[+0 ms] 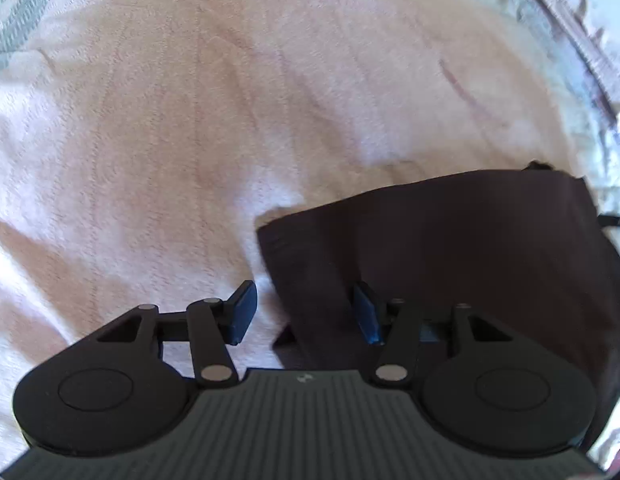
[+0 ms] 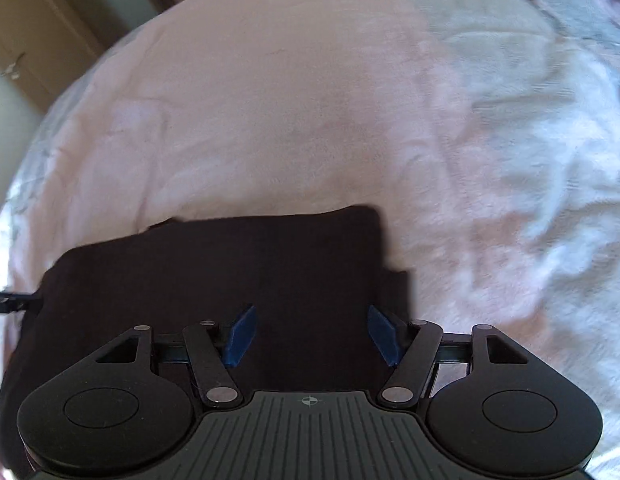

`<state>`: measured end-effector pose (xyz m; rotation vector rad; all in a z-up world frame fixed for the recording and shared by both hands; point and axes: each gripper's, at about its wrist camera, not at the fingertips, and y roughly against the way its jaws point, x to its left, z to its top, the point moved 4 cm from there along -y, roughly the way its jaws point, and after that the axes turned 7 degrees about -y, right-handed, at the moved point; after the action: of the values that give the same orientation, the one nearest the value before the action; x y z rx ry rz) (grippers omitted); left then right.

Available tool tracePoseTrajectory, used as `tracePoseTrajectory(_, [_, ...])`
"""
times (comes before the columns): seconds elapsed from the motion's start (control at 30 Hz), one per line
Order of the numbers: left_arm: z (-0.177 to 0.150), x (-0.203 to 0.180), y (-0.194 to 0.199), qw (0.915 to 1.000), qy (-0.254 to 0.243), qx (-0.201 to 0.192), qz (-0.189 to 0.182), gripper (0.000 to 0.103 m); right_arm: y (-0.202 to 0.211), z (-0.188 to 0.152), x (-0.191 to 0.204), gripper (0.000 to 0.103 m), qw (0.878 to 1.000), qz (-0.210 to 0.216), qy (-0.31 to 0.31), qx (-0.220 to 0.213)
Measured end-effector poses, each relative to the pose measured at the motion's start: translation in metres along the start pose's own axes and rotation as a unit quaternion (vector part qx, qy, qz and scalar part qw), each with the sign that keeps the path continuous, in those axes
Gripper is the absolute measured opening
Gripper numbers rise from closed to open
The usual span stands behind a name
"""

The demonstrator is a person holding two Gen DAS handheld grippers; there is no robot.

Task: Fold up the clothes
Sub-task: 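Lower the hem onto the shirt and open both grippers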

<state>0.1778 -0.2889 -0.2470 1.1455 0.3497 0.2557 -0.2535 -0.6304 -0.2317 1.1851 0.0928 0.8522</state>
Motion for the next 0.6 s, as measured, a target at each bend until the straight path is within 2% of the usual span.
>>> tracePoseTrajectory(0.03, [0.002,0.0,0.005,1.0,-0.004,-0.001,0.006,0.043,0.005,-0.001,0.001,0.065,1.0,0.002,-0.002,-0.001])
tracePoseTrajectory(0.23, [-0.01,-0.026,0.06,0.9992,-0.033,-0.022,0.009,0.042,0.032,-0.009,0.007,0.065,1.0,0.011,-0.016,-0.008])
tracePoseTrajectory(0.33, [-0.035,-0.062,0.089,0.9966,-0.078,-0.023,-0.011,0.044,0.046,-0.014,0.009,0.065,0.999,0.016,-0.026,-0.012])
tracePoseTrajectory(0.4, [-0.061,-0.094,0.104,0.9917,-0.127,-0.014,-0.015,0.045,0.054,-0.037,0.003,0.065,0.997,0.024,-0.07,-0.013])
tracePoseTrajectory(0.47, [-0.091,-0.129,0.118,0.9811,-0.193,-0.008,-0.01,0.05,0.062,-0.06,-0.003,0.065,0.993,0.032,-0.114,-0.014])
tracePoseTrajectory(0.5, [-0.108,-0.148,0.122,0.9713,-0.238,-0.007,-0.002,0.054,0.066,-0.072,-0.007,0.065,0.99,0.036,-0.136,-0.014])
tracePoseTrajectory(0.53, [-0.125,-0.166,0.123,0.9573,-0.289,-0.007,0.007,0.062,0.07,-0.083,-0.01,0.065,0.987,0.039,-0.158,-0.015])
tracePoseTrajectory(0.6, [-0.161,-0.199,0.122,0.9219,-0.387,-0.004,0.022,0.065,0.078,-0.106,-0.016,0.065,0.978,0.047,-0.202,-0.016])
